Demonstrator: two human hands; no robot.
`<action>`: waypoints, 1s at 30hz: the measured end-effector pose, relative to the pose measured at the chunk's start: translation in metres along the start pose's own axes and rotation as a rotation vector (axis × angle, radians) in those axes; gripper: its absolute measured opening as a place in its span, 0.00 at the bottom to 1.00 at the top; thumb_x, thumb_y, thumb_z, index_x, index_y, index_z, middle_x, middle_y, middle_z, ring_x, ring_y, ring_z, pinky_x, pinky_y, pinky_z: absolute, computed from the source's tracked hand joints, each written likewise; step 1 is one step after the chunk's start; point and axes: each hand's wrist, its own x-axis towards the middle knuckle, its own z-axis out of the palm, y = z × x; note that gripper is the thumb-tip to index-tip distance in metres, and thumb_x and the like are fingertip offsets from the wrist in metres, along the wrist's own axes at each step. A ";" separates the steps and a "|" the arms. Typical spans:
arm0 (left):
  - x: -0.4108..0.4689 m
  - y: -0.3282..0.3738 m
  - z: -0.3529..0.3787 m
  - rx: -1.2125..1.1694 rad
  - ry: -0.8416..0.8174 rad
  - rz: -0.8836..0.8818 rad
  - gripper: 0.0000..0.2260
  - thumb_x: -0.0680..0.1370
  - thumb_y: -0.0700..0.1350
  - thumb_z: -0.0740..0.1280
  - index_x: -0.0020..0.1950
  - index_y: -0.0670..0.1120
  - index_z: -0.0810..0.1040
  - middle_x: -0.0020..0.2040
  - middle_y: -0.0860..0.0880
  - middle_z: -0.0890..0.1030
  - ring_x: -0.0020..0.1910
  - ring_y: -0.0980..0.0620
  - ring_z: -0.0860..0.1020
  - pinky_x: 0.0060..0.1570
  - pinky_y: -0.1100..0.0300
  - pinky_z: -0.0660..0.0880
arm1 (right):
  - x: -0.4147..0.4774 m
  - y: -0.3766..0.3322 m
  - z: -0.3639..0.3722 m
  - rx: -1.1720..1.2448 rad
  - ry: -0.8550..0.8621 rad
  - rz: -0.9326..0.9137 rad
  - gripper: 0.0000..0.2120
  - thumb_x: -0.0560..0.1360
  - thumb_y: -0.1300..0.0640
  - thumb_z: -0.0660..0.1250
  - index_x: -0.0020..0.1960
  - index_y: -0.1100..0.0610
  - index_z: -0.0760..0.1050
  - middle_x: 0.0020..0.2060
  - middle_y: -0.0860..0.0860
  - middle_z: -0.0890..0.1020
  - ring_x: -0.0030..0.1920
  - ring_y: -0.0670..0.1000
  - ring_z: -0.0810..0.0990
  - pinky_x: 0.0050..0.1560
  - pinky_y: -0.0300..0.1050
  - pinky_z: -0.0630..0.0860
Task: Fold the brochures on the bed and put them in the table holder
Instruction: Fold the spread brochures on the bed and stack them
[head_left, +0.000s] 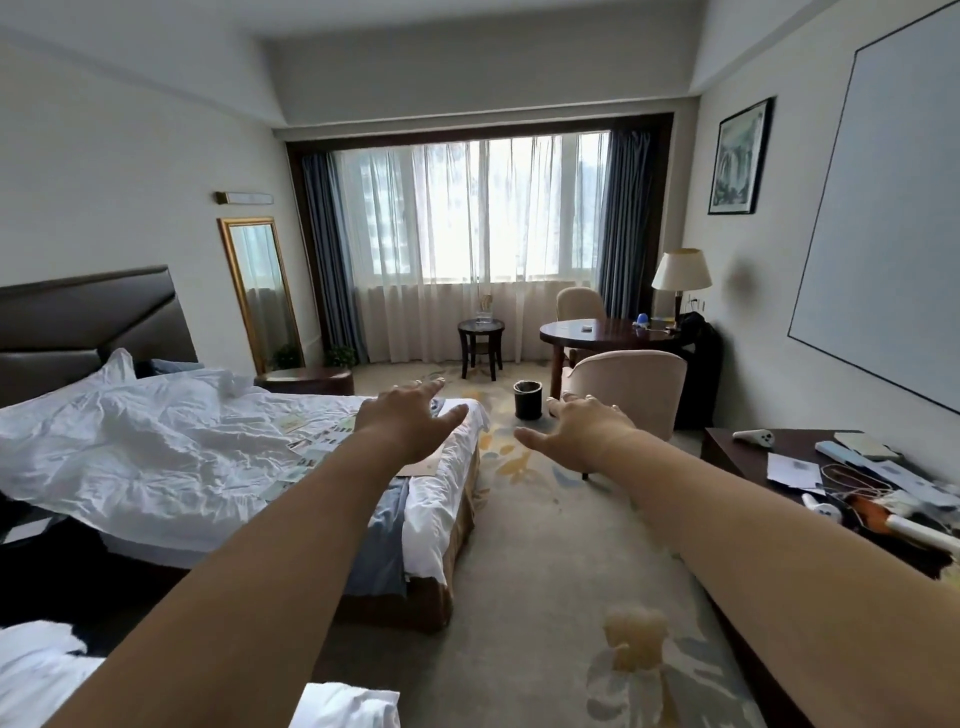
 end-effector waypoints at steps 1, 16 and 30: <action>0.017 -0.002 0.007 0.011 -0.005 0.004 0.34 0.77 0.72 0.56 0.80 0.58 0.63 0.79 0.51 0.68 0.76 0.46 0.67 0.72 0.45 0.66 | 0.017 0.001 0.003 0.004 -0.003 0.001 0.46 0.75 0.22 0.52 0.82 0.51 0.59 0.80 0.53 0.65 0.79 0.57 0.63 0.75 0.61 0.64; 0.321 0.007 0.091 0.137 0.017 0.030 0.35 0.77 0.73 0.55 0.80 0.57 0.61 0.80 0.50 0.65 0.78 0.47 0.64 0.72 0.47 0.64 | 0.341 0.062 0.020 -0.037 0.010 -0.061 0.44 0.75 0.23 0.54 0.82 0.50 0.59 0.79 0.53 0.65 0.77 0.59 0.65 0.74 0.59 0.67; 0.619 0.003 0.221 0.127 -0.079 0.054 0.35 0.77 0.73 0.53 0.80 0.58 0.62 0.81 0.52 0.64 0.79 0.48 0.63 0.71 0.47 0.64 | 0.624 0.121 0.080 -0.009 -0.073 -0.038 0.39 0.80 0.29 0.54 0.83 0.52 0.57 0.81 0.54 0.60 0.79 0.60 0.61 0.75 0.57 0.64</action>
